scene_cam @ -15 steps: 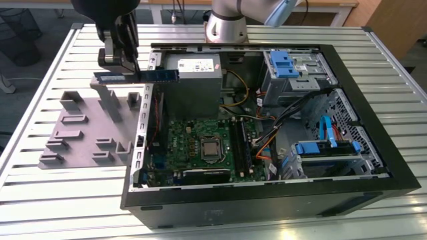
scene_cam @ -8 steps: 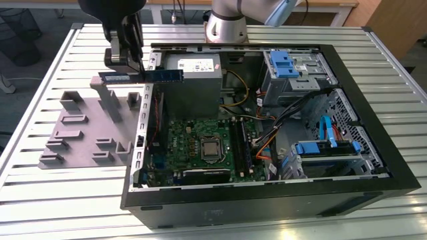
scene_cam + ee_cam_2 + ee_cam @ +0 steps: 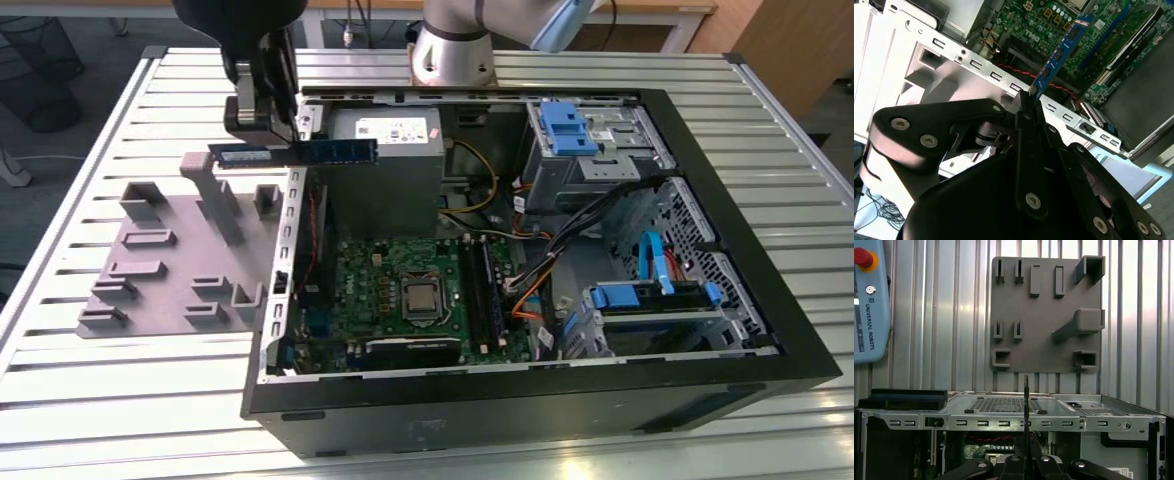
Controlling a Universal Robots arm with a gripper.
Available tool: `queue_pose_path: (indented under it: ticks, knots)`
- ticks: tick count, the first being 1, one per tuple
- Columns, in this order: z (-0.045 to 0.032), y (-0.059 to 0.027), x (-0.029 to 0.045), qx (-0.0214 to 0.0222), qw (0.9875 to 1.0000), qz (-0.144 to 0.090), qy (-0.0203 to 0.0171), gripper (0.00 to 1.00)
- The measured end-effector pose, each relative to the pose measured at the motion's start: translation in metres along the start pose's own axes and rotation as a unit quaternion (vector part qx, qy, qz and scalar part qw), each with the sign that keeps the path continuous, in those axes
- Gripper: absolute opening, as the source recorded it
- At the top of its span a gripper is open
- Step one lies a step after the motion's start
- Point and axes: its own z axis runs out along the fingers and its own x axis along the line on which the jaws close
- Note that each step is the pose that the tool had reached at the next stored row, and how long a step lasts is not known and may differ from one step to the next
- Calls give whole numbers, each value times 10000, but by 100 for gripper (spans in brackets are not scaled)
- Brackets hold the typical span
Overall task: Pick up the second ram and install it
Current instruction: 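Pick up the second ram and move it above second insertion slot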
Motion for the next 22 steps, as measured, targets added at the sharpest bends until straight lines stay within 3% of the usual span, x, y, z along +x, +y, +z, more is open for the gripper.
queue_pose_path:
  ticks: [22]
  knots:
    - [-1,-273,1,0,10000,0,0,14]
